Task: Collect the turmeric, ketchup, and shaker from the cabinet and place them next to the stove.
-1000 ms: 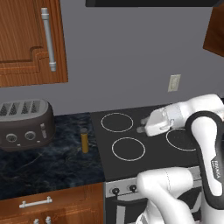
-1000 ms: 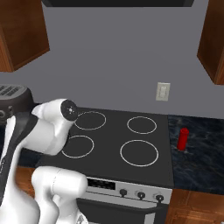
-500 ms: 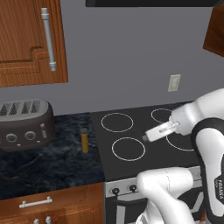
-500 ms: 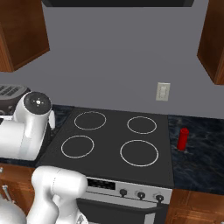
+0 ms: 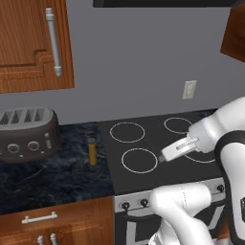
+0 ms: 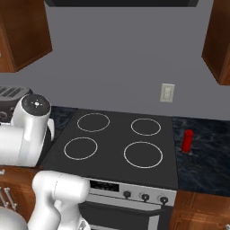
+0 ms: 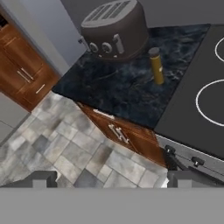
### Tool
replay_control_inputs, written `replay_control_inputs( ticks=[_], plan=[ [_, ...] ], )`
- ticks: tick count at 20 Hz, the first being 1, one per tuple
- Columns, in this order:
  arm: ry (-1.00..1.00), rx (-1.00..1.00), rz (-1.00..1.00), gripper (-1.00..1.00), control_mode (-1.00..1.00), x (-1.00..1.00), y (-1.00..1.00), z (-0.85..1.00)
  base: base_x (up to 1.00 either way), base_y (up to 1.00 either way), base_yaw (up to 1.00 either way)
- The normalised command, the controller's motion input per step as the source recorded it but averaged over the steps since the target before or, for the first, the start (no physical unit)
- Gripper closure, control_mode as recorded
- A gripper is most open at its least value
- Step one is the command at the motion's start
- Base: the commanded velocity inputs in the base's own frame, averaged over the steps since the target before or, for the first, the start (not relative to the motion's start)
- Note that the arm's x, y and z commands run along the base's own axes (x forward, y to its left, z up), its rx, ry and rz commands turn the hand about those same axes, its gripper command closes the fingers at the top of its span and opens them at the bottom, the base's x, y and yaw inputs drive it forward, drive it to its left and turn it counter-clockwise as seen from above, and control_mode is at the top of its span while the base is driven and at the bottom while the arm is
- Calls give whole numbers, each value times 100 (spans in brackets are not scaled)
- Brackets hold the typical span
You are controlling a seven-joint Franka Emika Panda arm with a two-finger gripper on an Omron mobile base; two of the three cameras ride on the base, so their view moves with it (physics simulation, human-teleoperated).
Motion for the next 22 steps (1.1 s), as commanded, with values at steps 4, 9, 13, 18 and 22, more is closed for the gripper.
replay_control_inputs(
  ticks=[4, 9, 13, 18, 22],
  plan=[
    [0, 0, 0, -100, 100, 0, 0, 0, -93, 16, 2],
    [0, 0, 0, -100, 100, 0, 0, 0, -100, 53, 7],
    [0, 0, 0, -100, 100, 0, 0, 0, -98, 86, 14],
    [0, 0, 0, -100, 100, 0, 0, 0, -76, 100, 27],
    [0, 0, 0, -100, 100, 0, 0, 0, -42, 94, 39]
  ],
)
